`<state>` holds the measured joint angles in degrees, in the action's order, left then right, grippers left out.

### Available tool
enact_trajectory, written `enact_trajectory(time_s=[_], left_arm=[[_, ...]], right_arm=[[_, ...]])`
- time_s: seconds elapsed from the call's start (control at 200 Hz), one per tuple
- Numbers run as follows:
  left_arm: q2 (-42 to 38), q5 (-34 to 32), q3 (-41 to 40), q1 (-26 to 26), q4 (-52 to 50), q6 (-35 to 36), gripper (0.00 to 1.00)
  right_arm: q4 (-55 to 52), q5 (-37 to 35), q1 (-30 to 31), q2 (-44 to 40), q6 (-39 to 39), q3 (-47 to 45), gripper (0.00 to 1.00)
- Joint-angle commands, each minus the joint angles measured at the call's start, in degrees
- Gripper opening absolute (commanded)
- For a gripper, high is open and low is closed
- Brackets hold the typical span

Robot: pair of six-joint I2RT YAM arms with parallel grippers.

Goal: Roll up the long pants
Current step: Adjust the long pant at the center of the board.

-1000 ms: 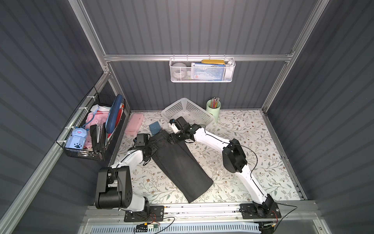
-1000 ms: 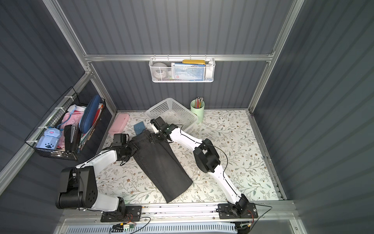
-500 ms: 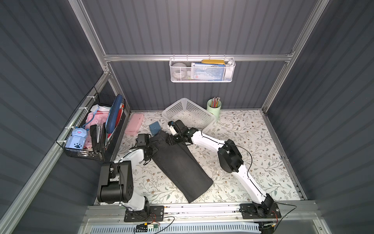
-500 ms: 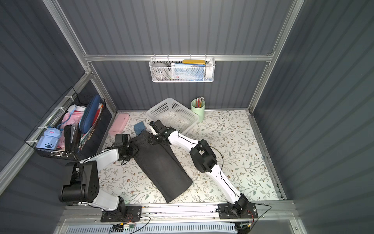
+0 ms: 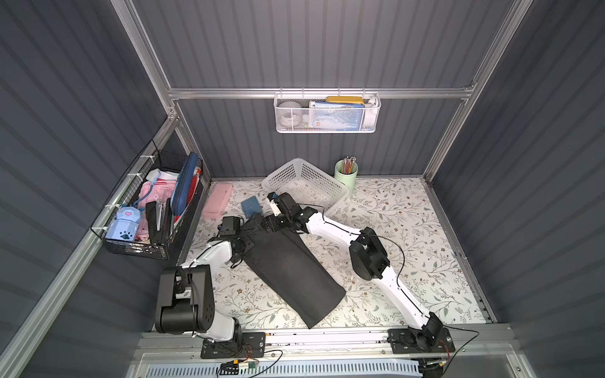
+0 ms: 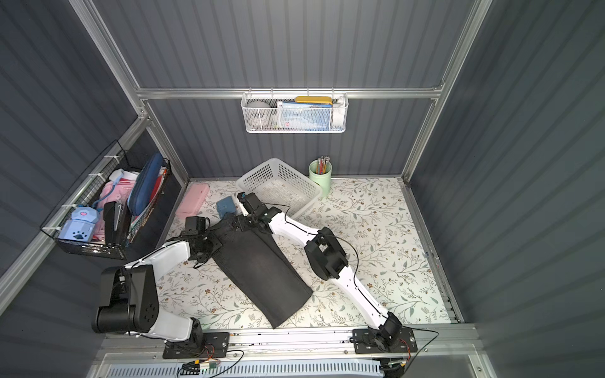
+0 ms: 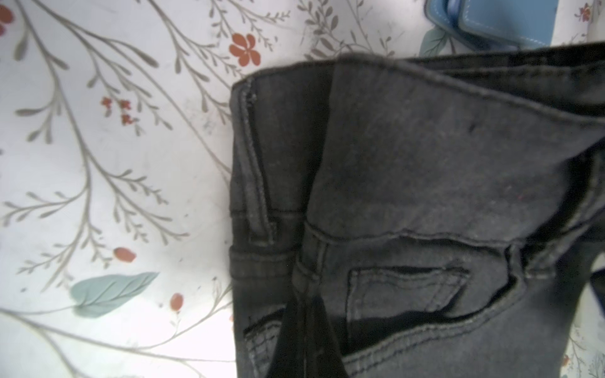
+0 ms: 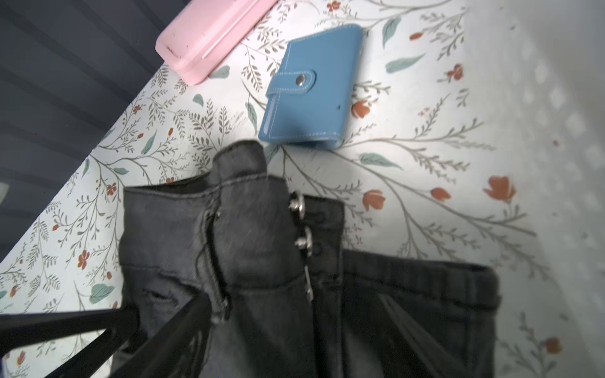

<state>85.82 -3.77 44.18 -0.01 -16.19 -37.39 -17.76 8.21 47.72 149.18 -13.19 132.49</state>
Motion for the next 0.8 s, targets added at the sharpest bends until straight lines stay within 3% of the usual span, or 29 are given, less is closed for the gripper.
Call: enact_trajectory(time_s=[0.0,0.095,0.28,0.51,0.635,0.796], left_arm=[[0.0,-0.5,0.5,0.3,-4.9,1.5,0.0],[-0.1,-0.6,-0.4,0.3,-5.5,1.4,0.0],[-1.3,-0.6,-1.7,0.3,-6.5,2.5,0.0],[-0.8,-0.7,-1.8,0.3,-7.3,3.2,0.0],[-0.8,-1.2,-1.1,0.3,-7.6,2.9,0.0],[-2.9,-2.7,0.9,0.4,-10.1,2.3,0.0]], right_arm=[[-0.2,4.5,-0.1,2.5,3.4,1.8,0.83],[-0.8,11.6,-0.1,3.1,5.5,0.5,0.83],[-1.6,13.9,-0.4,5.3,4.4,1.2,0.78],[-0.2,18.1,0.0,5.4,2.4,0.9,0.28],[1.7,16.5,0.2,1.6,2.8,-2.1,0.13],[8.5,15.9,-0.3,-6.6,1.2,-10.8,0.05]])
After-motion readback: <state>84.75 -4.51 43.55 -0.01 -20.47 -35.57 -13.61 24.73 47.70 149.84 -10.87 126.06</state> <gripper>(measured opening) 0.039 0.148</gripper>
